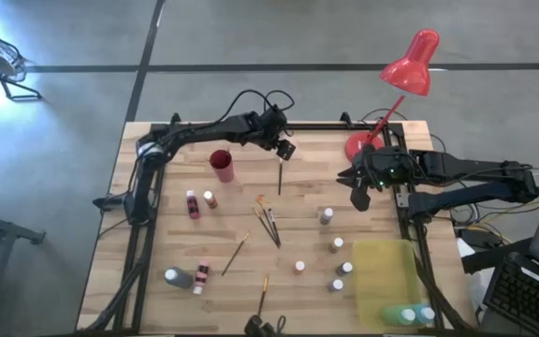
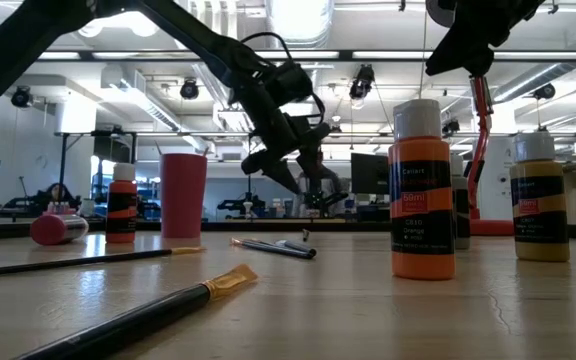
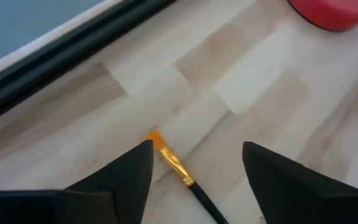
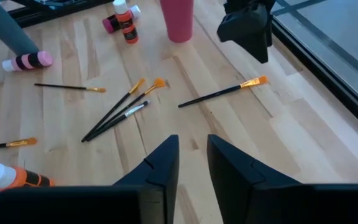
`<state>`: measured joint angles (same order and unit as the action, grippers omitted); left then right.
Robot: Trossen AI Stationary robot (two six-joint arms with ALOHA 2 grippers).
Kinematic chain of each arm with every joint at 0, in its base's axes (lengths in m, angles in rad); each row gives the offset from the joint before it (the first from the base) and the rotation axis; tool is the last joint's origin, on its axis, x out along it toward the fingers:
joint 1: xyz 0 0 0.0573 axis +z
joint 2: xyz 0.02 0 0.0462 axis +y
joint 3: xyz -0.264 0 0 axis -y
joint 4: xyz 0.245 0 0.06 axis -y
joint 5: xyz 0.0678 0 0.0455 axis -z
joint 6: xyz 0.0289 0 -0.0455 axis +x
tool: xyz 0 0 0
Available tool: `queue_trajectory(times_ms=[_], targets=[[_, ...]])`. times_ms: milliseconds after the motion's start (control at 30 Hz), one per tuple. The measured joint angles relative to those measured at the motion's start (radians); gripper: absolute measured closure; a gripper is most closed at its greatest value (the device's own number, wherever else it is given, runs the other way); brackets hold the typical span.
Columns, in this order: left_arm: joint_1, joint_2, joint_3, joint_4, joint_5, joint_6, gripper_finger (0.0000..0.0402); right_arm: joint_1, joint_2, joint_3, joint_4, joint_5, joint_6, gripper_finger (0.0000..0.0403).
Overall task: Pick & Place Paint Supplies
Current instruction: Put the black paint brush into the pink cup
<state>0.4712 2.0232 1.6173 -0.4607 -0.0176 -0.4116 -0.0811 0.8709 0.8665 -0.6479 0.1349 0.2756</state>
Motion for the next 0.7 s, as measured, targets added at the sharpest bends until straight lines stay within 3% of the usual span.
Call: queue_trajectory(times_ms=[200,433,700], targets=[[0.0,0.0,0.0,-0.001,-0.001,-0.019,0.0137,0.0,0.001,0.0,0.0,0.0,0.0,0.0317],[0.007,0.002,-0.005,0.001,-0.003,-0.029,0.0142,0.0,0.001,0.0,0.0,0.0,0.0,0.0342],[0.009,0.086,-0.007,0.02,0.005,-0.042,0.0142,0.0,0.001,0.0,0.002,0.0,-0.006,0.036]])
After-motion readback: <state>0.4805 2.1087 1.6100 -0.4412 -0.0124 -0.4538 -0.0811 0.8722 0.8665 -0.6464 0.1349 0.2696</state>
